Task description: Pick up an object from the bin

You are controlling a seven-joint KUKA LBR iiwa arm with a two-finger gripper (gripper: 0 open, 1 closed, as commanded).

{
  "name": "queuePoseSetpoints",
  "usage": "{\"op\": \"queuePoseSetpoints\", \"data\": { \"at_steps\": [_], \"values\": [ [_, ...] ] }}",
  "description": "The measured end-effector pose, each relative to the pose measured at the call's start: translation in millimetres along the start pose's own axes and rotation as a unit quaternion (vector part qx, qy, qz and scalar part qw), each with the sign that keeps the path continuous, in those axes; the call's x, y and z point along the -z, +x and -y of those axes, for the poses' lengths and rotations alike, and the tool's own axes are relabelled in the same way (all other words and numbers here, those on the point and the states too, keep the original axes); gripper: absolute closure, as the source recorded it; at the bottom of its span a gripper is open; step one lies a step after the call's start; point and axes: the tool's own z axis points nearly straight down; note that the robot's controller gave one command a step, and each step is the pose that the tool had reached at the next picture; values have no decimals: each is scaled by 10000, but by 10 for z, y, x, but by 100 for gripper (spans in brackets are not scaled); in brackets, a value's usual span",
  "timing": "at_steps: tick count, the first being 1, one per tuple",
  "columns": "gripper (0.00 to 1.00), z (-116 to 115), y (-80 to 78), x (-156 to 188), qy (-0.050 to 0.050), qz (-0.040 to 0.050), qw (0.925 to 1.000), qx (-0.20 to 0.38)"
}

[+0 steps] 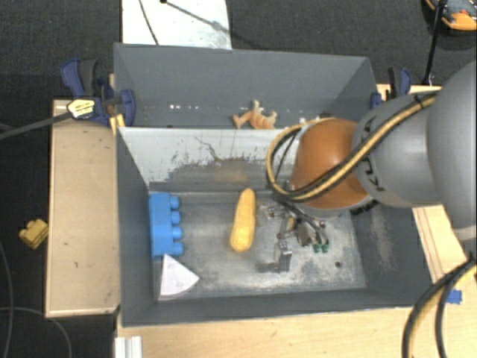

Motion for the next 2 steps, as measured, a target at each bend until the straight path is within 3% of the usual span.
{"op": "queuePoseSetpoints", "data": {
  "at_steps": [1, 2],
  "values": [
    [0, -185, -127, -17, -17, 23, 9952, 976],
    [0, -386, -379, -37, -15, 14, 9999, -103]
  ]
}}
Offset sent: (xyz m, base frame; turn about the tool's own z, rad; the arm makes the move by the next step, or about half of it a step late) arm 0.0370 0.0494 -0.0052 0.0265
